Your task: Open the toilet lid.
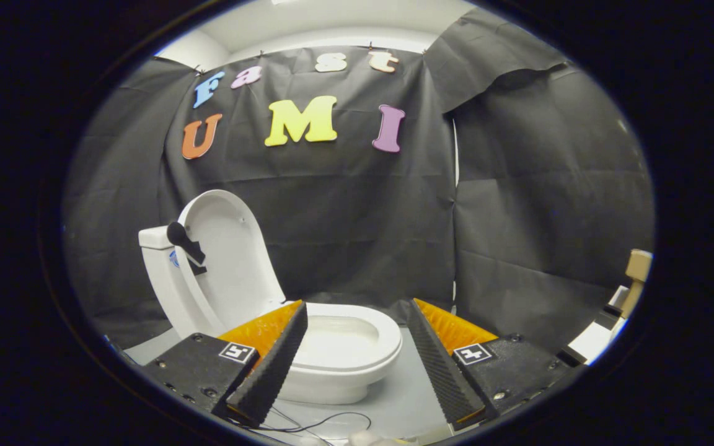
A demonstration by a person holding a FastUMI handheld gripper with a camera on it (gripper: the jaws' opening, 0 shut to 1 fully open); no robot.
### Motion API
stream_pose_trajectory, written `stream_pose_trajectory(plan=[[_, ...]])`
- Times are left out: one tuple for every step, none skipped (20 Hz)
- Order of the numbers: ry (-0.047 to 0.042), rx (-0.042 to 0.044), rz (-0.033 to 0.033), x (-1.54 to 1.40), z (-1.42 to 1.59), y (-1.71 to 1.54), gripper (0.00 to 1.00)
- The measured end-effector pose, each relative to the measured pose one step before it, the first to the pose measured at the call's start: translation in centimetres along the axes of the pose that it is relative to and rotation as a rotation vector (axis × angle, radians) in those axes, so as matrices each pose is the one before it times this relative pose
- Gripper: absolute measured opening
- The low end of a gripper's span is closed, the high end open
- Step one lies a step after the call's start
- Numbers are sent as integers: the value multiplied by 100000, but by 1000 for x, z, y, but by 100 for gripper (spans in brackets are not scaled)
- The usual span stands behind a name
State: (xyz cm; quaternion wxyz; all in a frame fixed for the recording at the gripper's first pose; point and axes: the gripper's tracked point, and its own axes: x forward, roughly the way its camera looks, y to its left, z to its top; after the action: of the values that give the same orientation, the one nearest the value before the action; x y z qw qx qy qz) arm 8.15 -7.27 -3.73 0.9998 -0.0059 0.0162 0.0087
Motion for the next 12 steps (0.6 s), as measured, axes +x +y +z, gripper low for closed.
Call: stream_pose_trajectory(plan=[[114,-5,36,33,6,61,100],[-50,85,125,-18,-70,7,100],[108,12,-28,-30,55,57,100],[126,-21,84,36,-151,-3,100],[145,30,36,-15,16,52,100],[-5,43,108,-25,-21,-36,100],[23,8,49,-62,1,62,100],[-9,-70,77,-9,-45,20,100],[-91,-97,92,69,66,37,100],[-39,-45,76,8,31,12,100],[-51,-53,271,61,17,105,100],[178,-94,24,-40,-131,31,100]])
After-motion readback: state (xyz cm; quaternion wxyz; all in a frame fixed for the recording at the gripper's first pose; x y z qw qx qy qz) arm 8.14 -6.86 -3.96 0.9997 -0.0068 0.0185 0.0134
